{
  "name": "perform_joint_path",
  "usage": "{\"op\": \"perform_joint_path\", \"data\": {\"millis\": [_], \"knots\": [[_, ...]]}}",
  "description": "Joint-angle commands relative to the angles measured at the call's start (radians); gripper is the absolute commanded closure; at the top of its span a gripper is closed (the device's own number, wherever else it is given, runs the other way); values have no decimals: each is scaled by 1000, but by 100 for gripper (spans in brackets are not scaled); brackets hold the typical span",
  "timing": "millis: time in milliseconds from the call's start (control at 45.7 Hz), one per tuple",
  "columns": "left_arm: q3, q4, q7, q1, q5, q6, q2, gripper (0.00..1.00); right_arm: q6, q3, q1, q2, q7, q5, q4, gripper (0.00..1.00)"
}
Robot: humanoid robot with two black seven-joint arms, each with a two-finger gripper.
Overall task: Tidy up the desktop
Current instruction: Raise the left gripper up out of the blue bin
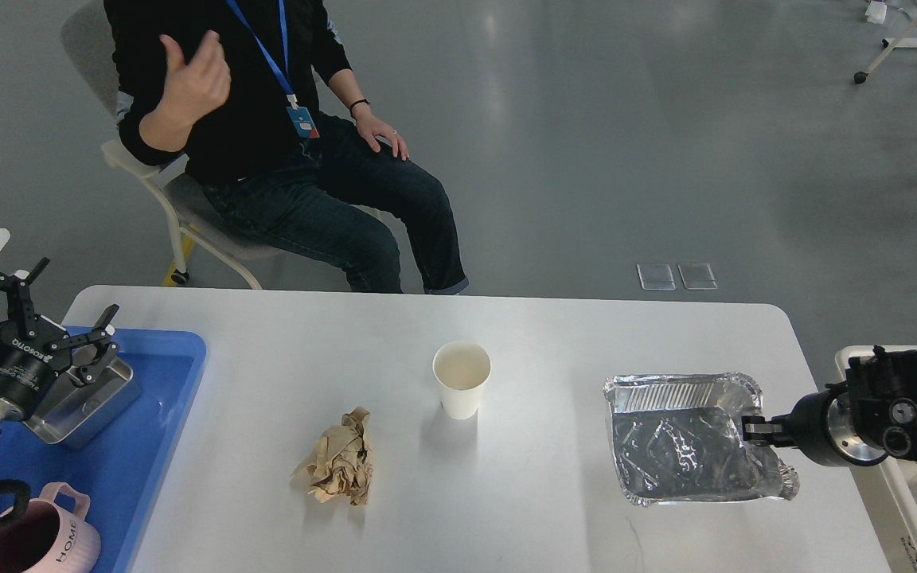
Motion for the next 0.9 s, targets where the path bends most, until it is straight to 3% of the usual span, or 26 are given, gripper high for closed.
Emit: {"op": "perform_joint_path", "data": {"millis": [0,175,328,438,657,876], "knots": [[1,0,-10,-2,0,2,-3,3,0,1,-1,9,0,11,2,100],[1,0,1,-2,0,25,-3,3,0,1,-7,5,0,11,2,100],[2,0,4,-6,-3,127,-14,3,-2,3,-2,-3,0,13,2,100],[2,-6,5,-11,0,149,-20,3,-2,3,-1,-12,0,13,3,100],[4,-7,1,-64,0,169,-26,3,-2,10,-1,-29,0,13,5,100],[5,-11,45,-130,2,163,-23,3,-2,18,-1,-30,0,13,5,100]]}}
